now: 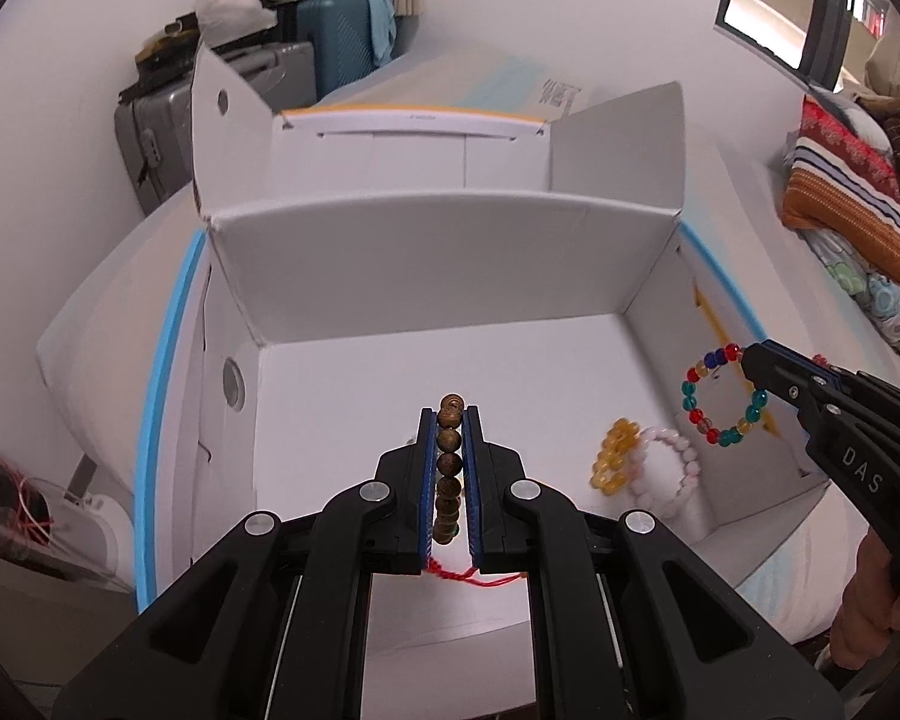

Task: Organize jewelry
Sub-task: 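Lift both bracelets and carry them over the white box, then open both tools to drop the bracelets into the box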

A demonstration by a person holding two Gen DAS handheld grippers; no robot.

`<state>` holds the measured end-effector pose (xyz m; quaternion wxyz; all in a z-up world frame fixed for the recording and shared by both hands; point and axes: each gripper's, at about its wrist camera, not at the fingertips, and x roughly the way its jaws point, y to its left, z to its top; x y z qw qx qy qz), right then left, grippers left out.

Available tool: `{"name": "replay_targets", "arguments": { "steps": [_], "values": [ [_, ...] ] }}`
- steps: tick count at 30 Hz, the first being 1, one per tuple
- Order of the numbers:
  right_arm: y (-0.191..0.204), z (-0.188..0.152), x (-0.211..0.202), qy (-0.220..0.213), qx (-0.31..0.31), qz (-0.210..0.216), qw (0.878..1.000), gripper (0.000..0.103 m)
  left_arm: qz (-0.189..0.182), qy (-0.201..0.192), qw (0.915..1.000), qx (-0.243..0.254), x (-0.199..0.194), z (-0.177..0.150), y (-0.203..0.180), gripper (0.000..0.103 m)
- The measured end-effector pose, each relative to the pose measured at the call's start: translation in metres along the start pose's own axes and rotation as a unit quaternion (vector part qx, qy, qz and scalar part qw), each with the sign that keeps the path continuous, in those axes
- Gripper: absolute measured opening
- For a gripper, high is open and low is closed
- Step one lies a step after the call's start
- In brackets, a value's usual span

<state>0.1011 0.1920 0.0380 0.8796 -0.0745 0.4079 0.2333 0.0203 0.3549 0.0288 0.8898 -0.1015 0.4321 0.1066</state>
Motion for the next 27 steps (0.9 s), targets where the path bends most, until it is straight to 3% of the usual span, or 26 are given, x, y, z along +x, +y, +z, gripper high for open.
{"name": "replay_targets", "arguments": {
  "steps": [8,19,22,23,25,26,27],
  "values": [
    [0.002,-0.013,0.025,0.031,0.000,-0.004,1.000,0.009,0.030,0.013,0.9995,-0.004,0.016,-0.006,0.006,0.008],
    [0.001,-0.018,0.033,0.043,-0.003,-0.009,0.999,0.010,0.020,0.016,0.9995,-0.017,0.019,-0.007,0.010,0.008],
    [0.002,-0.016,0.029,0.040,-0.005,-0.008,0.999,0.011,0.018,0.012,0.9995,-0.022,0.015,-0.006,0.010,0.015],
    [0.002,-0.016,0.027,0.041,-0.006,-0.004,0.999,0.014,0.019,0.011,0.9995,-0.023,0.014,-0.006,0.009,0.022],
    [0.002,-0.014,0.021,0.034,-0.006,-0.001,0.999,0.031,0.020,0.006,0.9994,-0.027,0.010,-0.005,0.009,0.034],
    [0.000,-0.014,0.015,0.023,-0.004,-0.003,1.000,0.044,0.020,0.004,0.9994,-0.029,0.008,-0.005,0.009,0.045],
    [-0.001,-0.013,0.011,0.017,-0.004,-0.004,1.000,0.049,0.023,0.001,0.9993,-0.030,0.005,-0.005,0.008,0.057]
  ]
}}
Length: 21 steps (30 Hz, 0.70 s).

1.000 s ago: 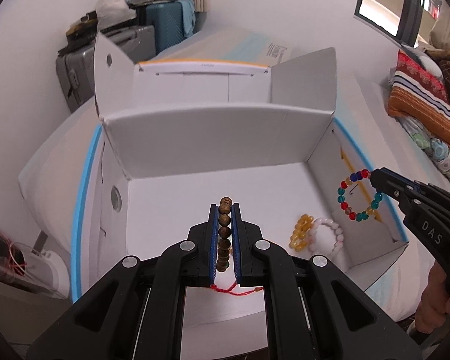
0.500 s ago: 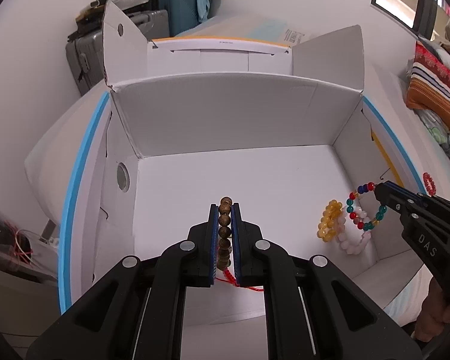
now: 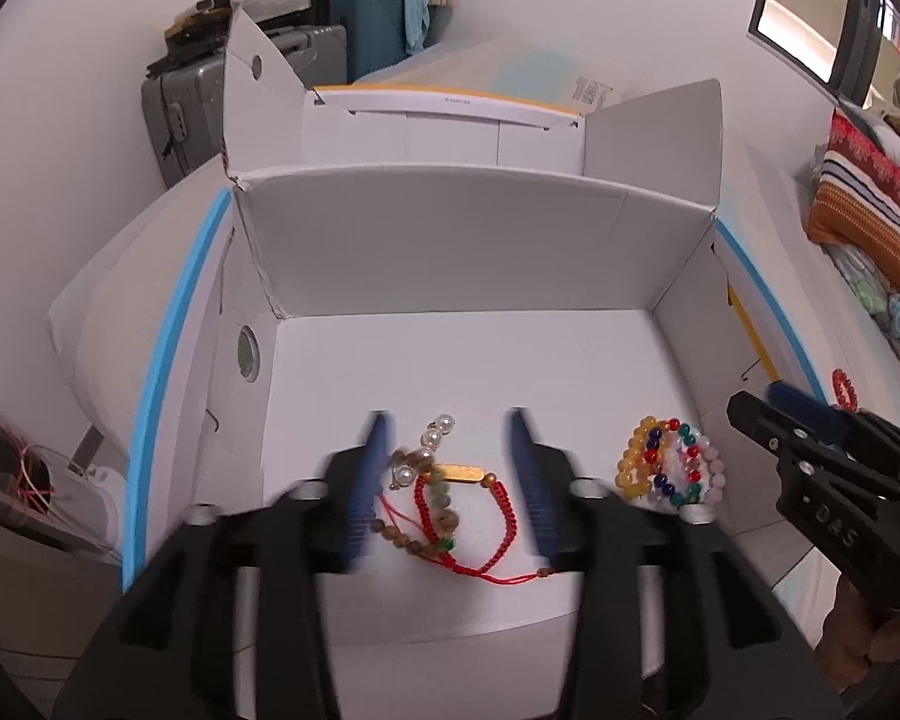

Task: Organize jewelry
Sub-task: 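Open both tools to drop the bracelets into the box, then move both tools back toward the red cord and red bead bracelets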

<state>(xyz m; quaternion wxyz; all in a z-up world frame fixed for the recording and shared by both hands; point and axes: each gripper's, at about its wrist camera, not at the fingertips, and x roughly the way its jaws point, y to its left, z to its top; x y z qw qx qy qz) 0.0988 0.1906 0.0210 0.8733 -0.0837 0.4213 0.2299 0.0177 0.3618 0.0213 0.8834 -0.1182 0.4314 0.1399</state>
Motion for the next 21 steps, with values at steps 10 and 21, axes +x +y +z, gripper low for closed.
{"name": "replay_targets", "arguments": {
  "steps": [10,21],
  "values": [
    [-0.035,0.004,-0.044,-0.051,0.028,-0.034,0.998,0.092,0.003,-0.048,0.9988,0.007,-0.029,0.004,-0.023,0.097],
    [-0.097,-0.010,-0.074,-0.066,0.061,-0.062,0.994,0.095,-0.027,-0.041,0.9975,0.050,-0.034,0.001,-0.090,0.097]
  ]
}}
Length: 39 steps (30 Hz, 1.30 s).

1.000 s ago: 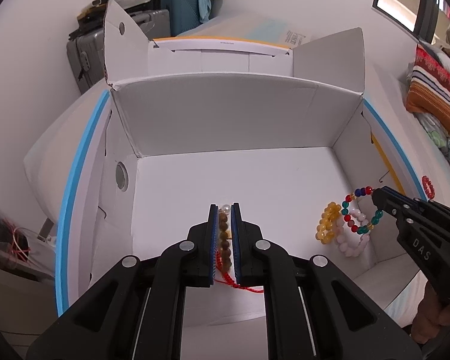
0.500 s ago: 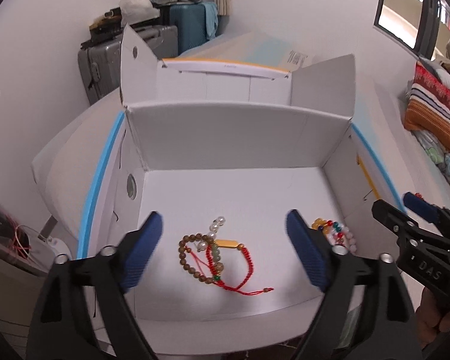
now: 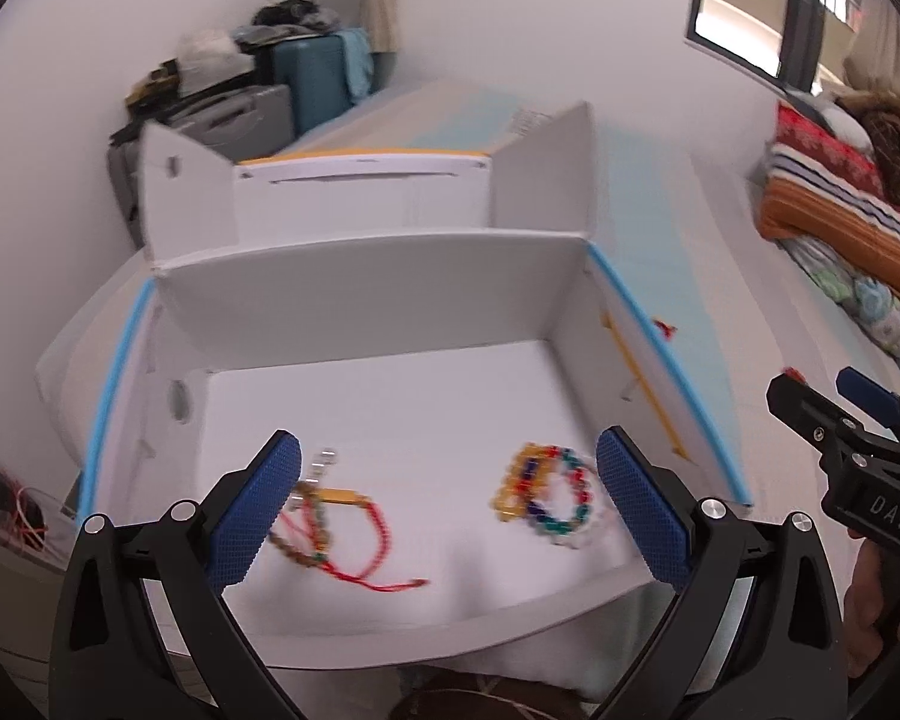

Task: Organize jewelry
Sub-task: 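Move both tools back toward the red cord and red bead bracelets, then grasp the red cord bracelet with the left tool while the right tool grasps the red bead bracelet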

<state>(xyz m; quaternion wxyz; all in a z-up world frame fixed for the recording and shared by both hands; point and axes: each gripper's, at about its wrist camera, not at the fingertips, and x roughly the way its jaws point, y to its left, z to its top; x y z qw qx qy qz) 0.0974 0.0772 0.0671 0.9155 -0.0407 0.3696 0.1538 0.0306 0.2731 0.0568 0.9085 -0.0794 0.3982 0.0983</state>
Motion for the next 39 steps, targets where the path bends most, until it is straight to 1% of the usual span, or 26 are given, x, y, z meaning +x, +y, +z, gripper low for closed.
{"name": "replay_targets", "arguments": {
  "steps": [8,13,20,23,27,29,31,35,39],
  "values": [
    [-0.073,-0.001,-0.012,-0.006,0.031,-0.030,0.999,0.095,-0.021,0.003,0.9991,0.038,0.014,0.007,-0.065,0.097],
    [-0.123,-0.002,-0.015,-0.005,0.055,-0.045,0.997,0.095,-0.033,0.001,0.9983,0.047,0.028,0.012,-0.104,0.097],
    [-0.192,-0.001,-0.007,0.001,0.093,-0.074,0.993,0.095,-0.054,0.005,0.9957,0.075,0.048,0.022,-0.170,0.097],
    [-0.219,0.001,0.000,0.002,0.105,-0.085,0.991,0.095,-0.060,0.013,0.9961,0.064,0.064,0.030,-0.195,0.097],
    [-0.251,0.003,0.013,0.011,0.116,-0.098,0.988,0.095,-0.067,0.032,0.9961,0.048,0.097,0.044,-0.227,0.097],
    [-0.265,0.004,0.023,0.016,0.119,-0.102,0.987,0.095,-0.062,0.042,0.9960,0.049,0.113,0.048,-0.236,0.097],
    [-0.275,0.004,0.034,0.023,0.118,-0.109,0.987,0.095,-0.043,0.047,0.9968,0.048,0.132,0.052,-0.245,0.097],
    [-0.293,-0.001,0.062,0.039,0.121,-0.116,0.985,0.095,-0.033,0.046,0.9982,0.020,0.161,0.057,-0.245,0.097],
    [-0.308,-0.017,0.092,0.053,0.139,-0.112,0.983,0.095,-0.019,0.049,0.9986,-0.012,0.197,0.061,-0.239,0.097]
  ]
}}
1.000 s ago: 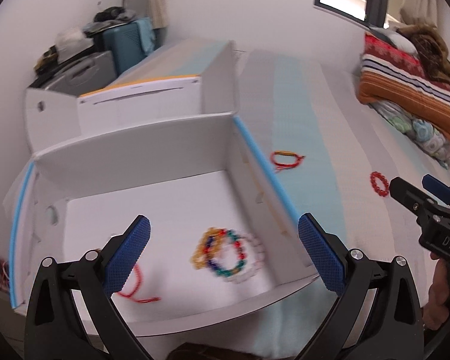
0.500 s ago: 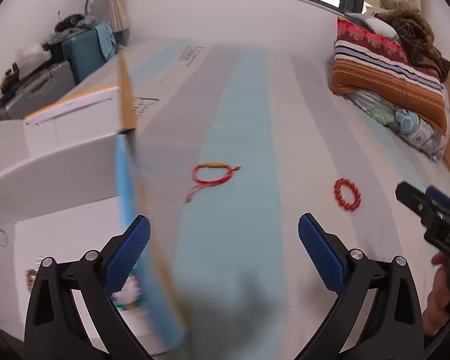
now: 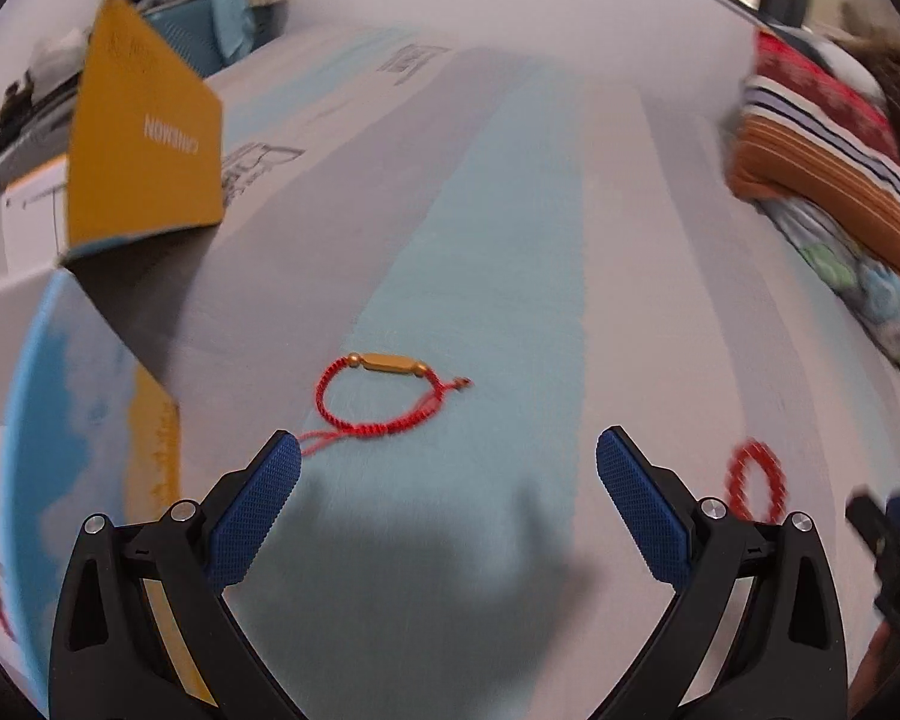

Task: Organize jewelry
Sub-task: 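Grasp the red cord bracelet with the left tool while the right tool grasps the red bead bracelet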

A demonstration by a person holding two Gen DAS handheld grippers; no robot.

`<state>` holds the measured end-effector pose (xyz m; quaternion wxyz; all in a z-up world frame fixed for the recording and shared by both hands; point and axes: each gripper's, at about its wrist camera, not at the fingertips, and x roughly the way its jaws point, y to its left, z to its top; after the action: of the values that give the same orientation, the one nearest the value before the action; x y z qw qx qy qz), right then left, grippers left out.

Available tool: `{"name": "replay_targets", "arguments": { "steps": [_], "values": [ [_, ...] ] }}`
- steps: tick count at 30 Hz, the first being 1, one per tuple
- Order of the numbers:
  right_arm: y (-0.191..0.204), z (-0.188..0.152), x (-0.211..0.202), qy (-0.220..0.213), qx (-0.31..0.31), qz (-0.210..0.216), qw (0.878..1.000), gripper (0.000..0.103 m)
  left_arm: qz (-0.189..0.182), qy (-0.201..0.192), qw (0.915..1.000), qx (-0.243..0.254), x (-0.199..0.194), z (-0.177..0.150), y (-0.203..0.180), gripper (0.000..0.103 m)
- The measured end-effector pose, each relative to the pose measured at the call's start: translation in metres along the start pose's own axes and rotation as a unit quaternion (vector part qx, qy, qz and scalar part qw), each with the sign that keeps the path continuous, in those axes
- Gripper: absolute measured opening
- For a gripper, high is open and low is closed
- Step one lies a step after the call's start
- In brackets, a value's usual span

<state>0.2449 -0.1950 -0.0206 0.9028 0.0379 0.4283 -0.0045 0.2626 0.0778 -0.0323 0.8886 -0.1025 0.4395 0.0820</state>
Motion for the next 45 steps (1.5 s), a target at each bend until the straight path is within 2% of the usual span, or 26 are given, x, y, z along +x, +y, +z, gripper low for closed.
{"name": "replay_targets", "arguments": {
  "steps": [2,5,11,15,19,24,28,30,33,39,45],
  "values": [
    [-0.005,-0.006,0.018,0.013,0.010,-0.005,1.000,0.092,0.018,-0.015,0.9995,-0.023,0.017,0.003,0.008,0.097],
    [-0.010,-0.009,0.038,0.032,0.019,-0.009,0.999,0.089,0.052,-0.009,0.9983,-0.023,0.044,0.008,0.012,0.097],
    [-0.014,-0.014,0.049,0.031,0.018,-0.015,0.999,0.086,0.054,0.009,0.9984,-0.014,0.071,0.009,0.017,0.097],
    [-0.011,-0.019,0.059,0.048,0.010,-0.018,0.999,0.069,0.065,0.005,0.9979,0.008,0.079,0.004,0.010,0.096],
    [-0.005,-0.020,0.063,0.056,-0.005,-0.017,0.998,0.055,0.064,0.002,0.9979,0.008,0.080,0.006,0.011,0.095],
    [-0.003,-0.021,0.065,0.066,-0.008,-0.011,0.998,0.044,0.059,-0.006,0.9980,0.021,0.076,0.001,0.007,0.059],
    [-0.006,-0.021,0.065,0.072,0.002,-0.007,0.997,0.035,0.049,-0.005,0.9981,0.035,0.074,-0.003,0.001,0.038],
    [-0.004,-0.021,0.064,0.073,-0.002,-0.005,0.997,0.027,0.042,-0.003,0.9982,0.041,0.072,-0.005,-0.002,0.026],
    [-0.004,-0.021,0.065,0.075,-0.001,-0.003,0.997,0.020,0.034,0.000,0.9982,0.049,0.071,-0.006,-0.006,0.018],
    [-0.005,-0.020,0.063,0.067,-0.004,-0.004,0.998,0.017,0.033,0.007,0.9974,0.064,0.067,-0.010,-0.009,0.016],
    [-0.006,-0.019,0.056,0.055,0.000,0.001,0.998,0.013,-0.001,0.009,0.9973,0.073,0.054,-0.011,-0.012,0.015]
  ]
}}
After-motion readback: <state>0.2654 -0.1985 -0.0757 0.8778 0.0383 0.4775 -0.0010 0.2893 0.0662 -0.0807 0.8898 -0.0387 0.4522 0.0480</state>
